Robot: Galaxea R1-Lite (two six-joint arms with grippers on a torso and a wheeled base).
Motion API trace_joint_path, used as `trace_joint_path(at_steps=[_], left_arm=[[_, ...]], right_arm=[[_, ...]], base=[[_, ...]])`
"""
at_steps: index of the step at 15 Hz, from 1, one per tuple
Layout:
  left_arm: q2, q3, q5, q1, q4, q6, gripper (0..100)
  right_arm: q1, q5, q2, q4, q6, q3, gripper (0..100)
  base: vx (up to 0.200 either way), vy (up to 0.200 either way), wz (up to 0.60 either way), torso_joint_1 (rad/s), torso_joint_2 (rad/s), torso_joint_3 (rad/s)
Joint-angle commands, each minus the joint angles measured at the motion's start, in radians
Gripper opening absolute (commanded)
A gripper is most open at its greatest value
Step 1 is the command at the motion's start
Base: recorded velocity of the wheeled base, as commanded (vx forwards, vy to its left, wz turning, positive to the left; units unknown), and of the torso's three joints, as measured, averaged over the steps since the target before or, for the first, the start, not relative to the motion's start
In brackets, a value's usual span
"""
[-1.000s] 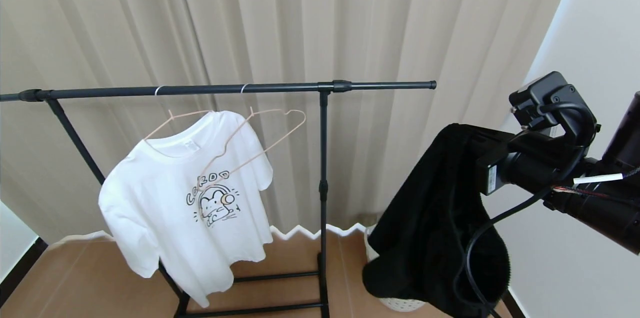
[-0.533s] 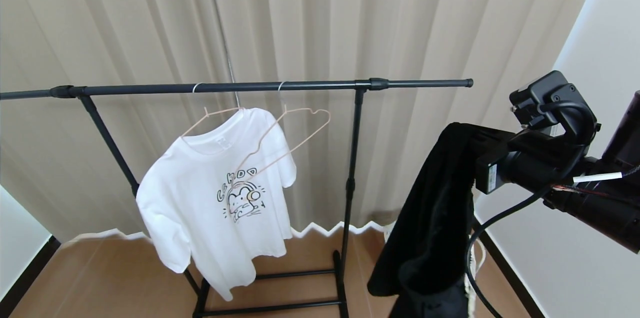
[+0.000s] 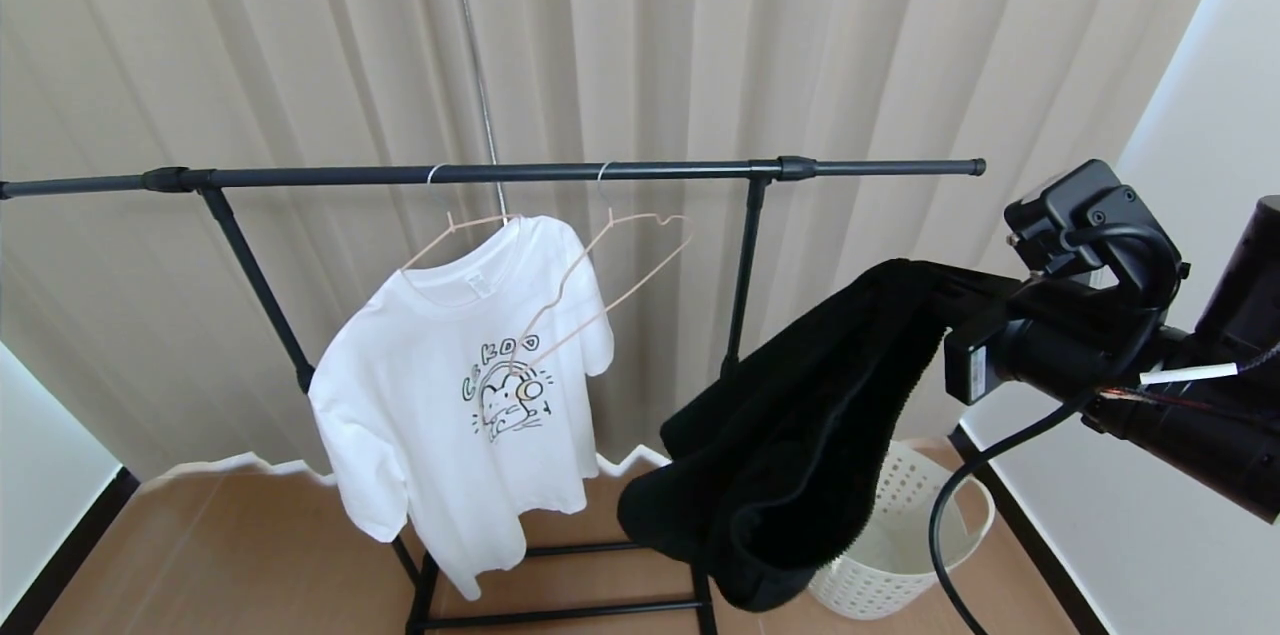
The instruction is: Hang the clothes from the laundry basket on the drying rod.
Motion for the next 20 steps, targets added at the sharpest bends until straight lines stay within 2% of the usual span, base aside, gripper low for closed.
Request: trace_joint_path(at_steps=[1, 4, 5, 6, 7, 8, 10, 11, 12, 13, 14, 15, 16, 18, 20], left_arm=[[0.001, 0.000, 0.000, 0.000, 0.000, -0.001, 100], [0.001, 0.000, 0.000, 0.000, 0.000, 0.003, 100], [0.005, 0.000, -0.001, 0.000, 0.000, 0.012, 100], [0.005, 0.002, -0.008, 0.000, 0.000, 0.042, 100], [0.014, 0.000, 0.002, 0.002, 0.000, 0.075, 100], [0.028, -0.001, 0.009, 0.009, 0.000, 0.093, 100], [0.155, -0.008, 0.003, 0.071, 0.000, 0.125, 100], [0.293, -0.121, -0.001, 0.074, 0.003, 0.102, 100], [0.402, -0.190, -0.003, 0.066, 0.014, 0.021, 100], [0.545, -0.233, -0.018, 0.048, 0.017, -0.053, 100], [0.666, -0.262, -0.027, 0.022, 0.019, -0.105, 100], [0.767, -0.308, -0.029, -0.011, 0.020, -0.149, 100], [0.815, -0.333, -0.029, -0.029, 0.023, -0.157, 100], [1.066, -0.508, -0.031, -0.133, 0.085, -0.203, 100], [1.265, -0.618, -0.031, -0.273, 0.086, -0.356, 100]], right_arm=[[0.047, -0.003, -0.039, 0.001, -0.004, 0.010, 0], [0.078, -0.009, -0.019, 0.009, -0.013, -0.004, 0], [0.106, -0.032, 0.004, 0.010, -0.010, -0.016, 0], [0.149, -0.107, 0.049, 0.009, -0.006, -0.035, 0], [0.156, -0.164, 0.086, 0.029, -0.007, -0.052, 0], [0.156, -0.173, 0.104, 0.043, -0.006, -0.071, 0], [0.138, -0.175, 0.159, 0.267, 0.016, -0.257, 0], [0.124, -0.172, 0.194, 0.610, 0.117, -0.466, 0], [0.124, -0.146, 0.228, 0.802, 0.217, -0.602, 0], [0.127, -0.073, 0.273, 0.951, 0.321, -0.723, 0], [0.133, -0.031, 0.302, 1.040, 0.407, -0.812, 0], [0.146, -0.020, 0.326, 1.090, 0.464, -0.874, 0], [0.146, -0.018, 0.333, 1.101, 0.475, -0.897, 0], [0.150, -0.018, 0.394, 1.103, 0.485, -0.998, 0], [0.190, -0.026, 0.454, 1.095, 0.560, -1.056, 0]], base=[[0.000, 0.000, 0.00, 0.000, 0.00, 0.000], [0.000, 0.000, 0.00, 0.000, 0.00, 0.000], [0.000, 0.000, 0.00, 0.000, 0.00, 0.000], [0.000, 0.000, 0.00, 0.000, 0.00, 0.000], [0.000, 0.000, 0.00, 0.000, 0.00, 0.000], [0.000, 0.000, 0.00, 0.000, 0.00, 0.000], [0.000, 0.000, 0.00, 0.000, 0.00, 0.000], [0.000, 0.000, 0.00, 0.000, 0.00, 0.000], [0.000, 0.000, 0.00, 0.000, 0.00, 0.000], [0.000, 0.000, 0.00, 0.000, 0.00, 0.000], [0.000, 0.000, 0.00, 0.000, 0.00, 0.000], [0.000, 0.000, 0.00, 0.000, 0.00, 0.000], [0.000, 0.000, 0.00, 0.000, 0.00, 0.000], [0.000, 0.000, 0.00, 0.000, 0.00, 0.000], [0.000, 0.000, 0.00, 0.000, 0.00, 0.000]])
